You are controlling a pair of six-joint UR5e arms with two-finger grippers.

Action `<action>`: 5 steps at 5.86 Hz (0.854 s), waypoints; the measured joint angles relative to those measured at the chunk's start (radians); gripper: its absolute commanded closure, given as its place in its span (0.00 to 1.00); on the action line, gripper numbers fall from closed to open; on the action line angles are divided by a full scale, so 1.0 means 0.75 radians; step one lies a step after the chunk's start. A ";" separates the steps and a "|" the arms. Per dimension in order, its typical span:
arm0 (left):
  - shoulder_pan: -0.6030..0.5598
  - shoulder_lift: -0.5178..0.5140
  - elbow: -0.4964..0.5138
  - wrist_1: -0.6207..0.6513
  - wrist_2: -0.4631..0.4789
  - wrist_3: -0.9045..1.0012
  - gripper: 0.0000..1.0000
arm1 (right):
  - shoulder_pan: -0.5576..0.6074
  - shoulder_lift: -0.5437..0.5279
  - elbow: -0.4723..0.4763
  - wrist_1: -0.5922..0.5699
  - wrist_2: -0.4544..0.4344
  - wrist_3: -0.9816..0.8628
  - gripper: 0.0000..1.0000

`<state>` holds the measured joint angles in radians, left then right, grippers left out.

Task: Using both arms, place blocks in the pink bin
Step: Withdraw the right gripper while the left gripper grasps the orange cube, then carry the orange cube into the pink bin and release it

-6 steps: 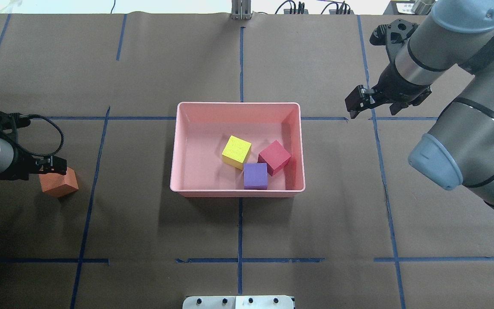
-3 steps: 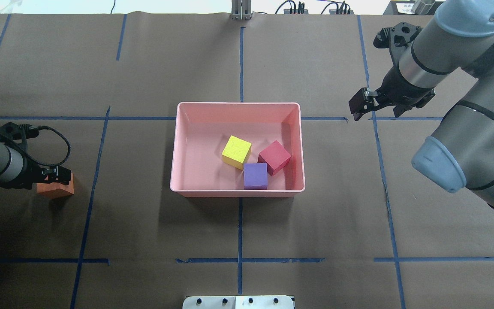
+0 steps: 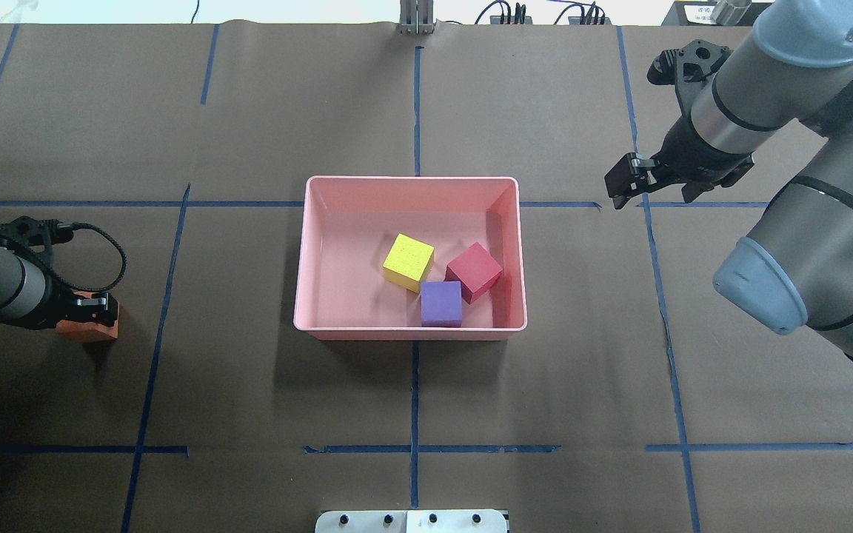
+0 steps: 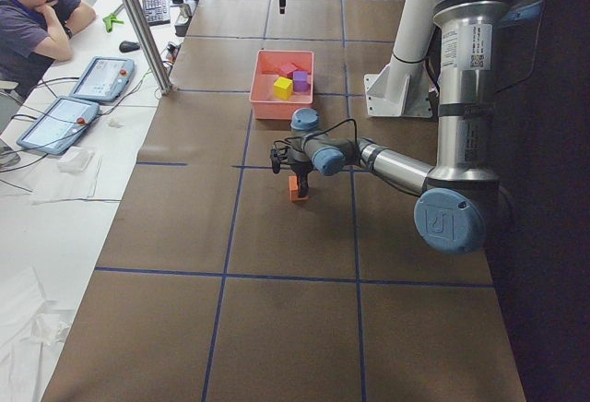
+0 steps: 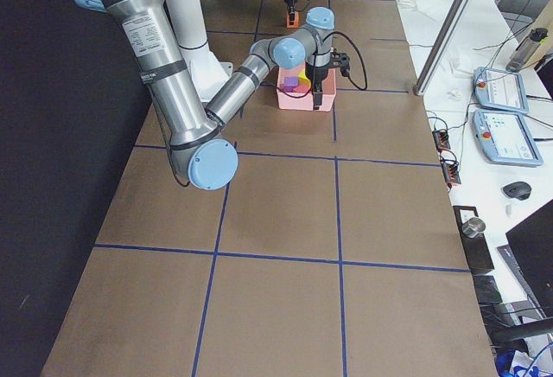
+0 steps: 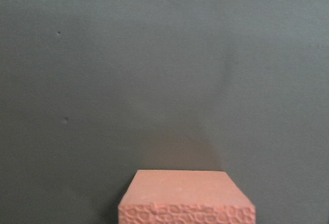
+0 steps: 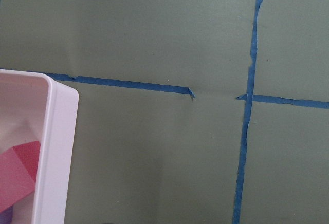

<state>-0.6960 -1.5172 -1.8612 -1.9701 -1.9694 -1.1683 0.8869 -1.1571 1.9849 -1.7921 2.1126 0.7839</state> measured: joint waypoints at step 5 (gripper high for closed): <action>-0.008 -0.462 -0.205 0.378 -0.038 -0.007 0.61 | 0.116 -0.121 0.016 0.003 0.072 -0.285 0.00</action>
<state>-0.7016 -1.8635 -2.0146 -1.6867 -1.9979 -1.1734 0.9737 -1.2478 1.9972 -1.7898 2.1667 0.5704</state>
